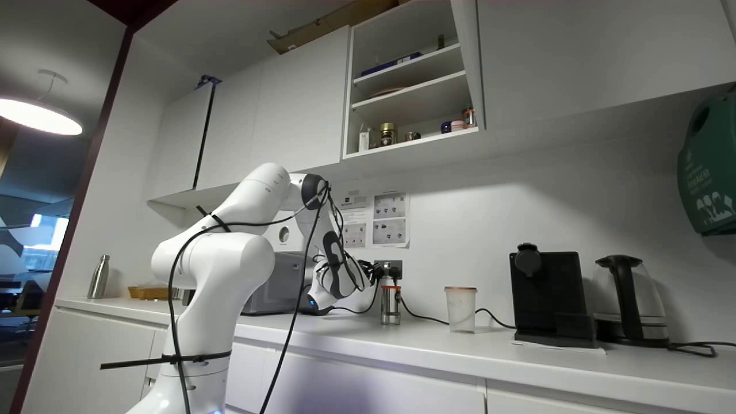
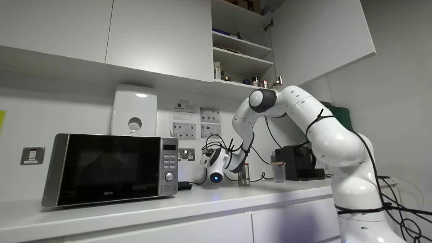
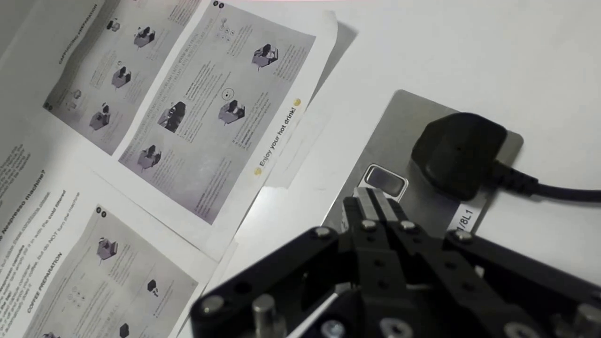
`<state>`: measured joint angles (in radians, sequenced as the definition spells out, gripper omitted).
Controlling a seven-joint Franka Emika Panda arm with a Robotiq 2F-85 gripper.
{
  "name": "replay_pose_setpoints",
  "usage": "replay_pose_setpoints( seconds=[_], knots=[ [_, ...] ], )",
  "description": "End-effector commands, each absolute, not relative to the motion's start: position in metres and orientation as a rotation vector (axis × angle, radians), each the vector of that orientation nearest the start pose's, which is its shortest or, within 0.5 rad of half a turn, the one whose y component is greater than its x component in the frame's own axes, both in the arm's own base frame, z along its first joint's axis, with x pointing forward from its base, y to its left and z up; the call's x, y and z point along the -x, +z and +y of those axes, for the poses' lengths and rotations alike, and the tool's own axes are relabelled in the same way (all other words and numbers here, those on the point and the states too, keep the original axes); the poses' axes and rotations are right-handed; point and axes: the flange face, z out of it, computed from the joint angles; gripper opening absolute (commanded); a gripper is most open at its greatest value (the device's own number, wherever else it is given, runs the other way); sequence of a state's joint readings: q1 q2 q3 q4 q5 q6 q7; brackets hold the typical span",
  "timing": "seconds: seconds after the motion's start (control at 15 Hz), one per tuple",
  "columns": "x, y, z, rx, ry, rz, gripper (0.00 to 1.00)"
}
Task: Turn on the wall socket on the right
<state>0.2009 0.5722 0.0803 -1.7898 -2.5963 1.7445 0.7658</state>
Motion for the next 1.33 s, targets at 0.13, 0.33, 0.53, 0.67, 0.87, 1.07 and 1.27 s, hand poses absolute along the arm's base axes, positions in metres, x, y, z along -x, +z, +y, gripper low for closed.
replay_pose_setpoints(
  seconds=[0.13, 0.33, 0.53, 0.67, 0.87, 1.07, 1.27],
  knots=[
    [-0.701, 0.325, 0.141, -0.857, 0.794, 0.828, 0.00],
    [-0.704, 0.326, 0.143, -0.880, 0.805, 0.852, 0.00],
    [-0.708, 0.325, 0.145, -0.891, 0.811, 0.868, 0.00],
    [-0.710, 0.323, 0.145, -0.895, 0.811, 0.873, 0.00],
    [-0.714, 0.322, 0.142, -0.896, 0.806, 0.876, 0.00],
    [-0.719, 0.324, 0.138, -0.894, 0.801, 0.877, 0.00],
    [-0.721, 0.325, 0.136, -0.894, 0.798, 0.877, 0.00]
  ],
)
